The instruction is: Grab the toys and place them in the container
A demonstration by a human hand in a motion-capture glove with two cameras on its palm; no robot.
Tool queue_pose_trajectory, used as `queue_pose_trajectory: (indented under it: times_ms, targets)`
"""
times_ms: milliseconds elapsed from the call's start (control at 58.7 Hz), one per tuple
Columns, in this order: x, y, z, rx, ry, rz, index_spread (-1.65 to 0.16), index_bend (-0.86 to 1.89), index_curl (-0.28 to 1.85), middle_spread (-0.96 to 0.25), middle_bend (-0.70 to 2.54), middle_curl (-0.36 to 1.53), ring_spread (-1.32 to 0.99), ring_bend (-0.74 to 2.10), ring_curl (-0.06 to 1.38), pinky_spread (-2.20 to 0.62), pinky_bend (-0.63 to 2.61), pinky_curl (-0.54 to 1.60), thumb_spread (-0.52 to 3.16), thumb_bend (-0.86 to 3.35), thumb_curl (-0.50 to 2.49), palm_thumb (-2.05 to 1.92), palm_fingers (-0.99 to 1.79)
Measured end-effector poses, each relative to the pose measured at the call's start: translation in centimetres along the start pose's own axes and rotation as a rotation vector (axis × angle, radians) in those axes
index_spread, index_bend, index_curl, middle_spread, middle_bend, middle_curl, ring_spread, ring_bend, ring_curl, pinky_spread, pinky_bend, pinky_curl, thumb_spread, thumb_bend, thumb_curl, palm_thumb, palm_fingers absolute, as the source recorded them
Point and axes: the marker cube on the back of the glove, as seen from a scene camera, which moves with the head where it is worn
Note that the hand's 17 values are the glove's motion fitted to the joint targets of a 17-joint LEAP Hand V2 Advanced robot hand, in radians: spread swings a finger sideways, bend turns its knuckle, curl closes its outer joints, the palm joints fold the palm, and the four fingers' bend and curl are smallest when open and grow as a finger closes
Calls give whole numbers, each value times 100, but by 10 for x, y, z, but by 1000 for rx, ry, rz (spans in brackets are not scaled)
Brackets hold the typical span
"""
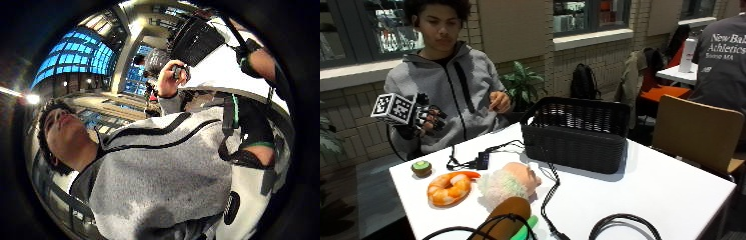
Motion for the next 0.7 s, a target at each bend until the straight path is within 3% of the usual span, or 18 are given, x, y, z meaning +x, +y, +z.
queue_pose_trajectory:
  times_ms: [153,307,562,699]
  targets:
    - [4,-5,-5,7,16,40,-12,19,14,1,30,11,-11,54,16,-2,42,16,109,37,6,29,69]
    - [5,-7,-13,26,53,69,-15,19,19,1,33,15,-14,58,18,-3,44,20,152,48,14,29,65]
    - [22,-11,-33,88,149,181,-17,20,25,1,35,20,-16,63,20,-3,46,23,165,60,23,23,61]
    - [59,-25,-49,177,232,367,-17,20,29,1,37,24,-17,64,20,-4,48,25,163,67,27,21,59]
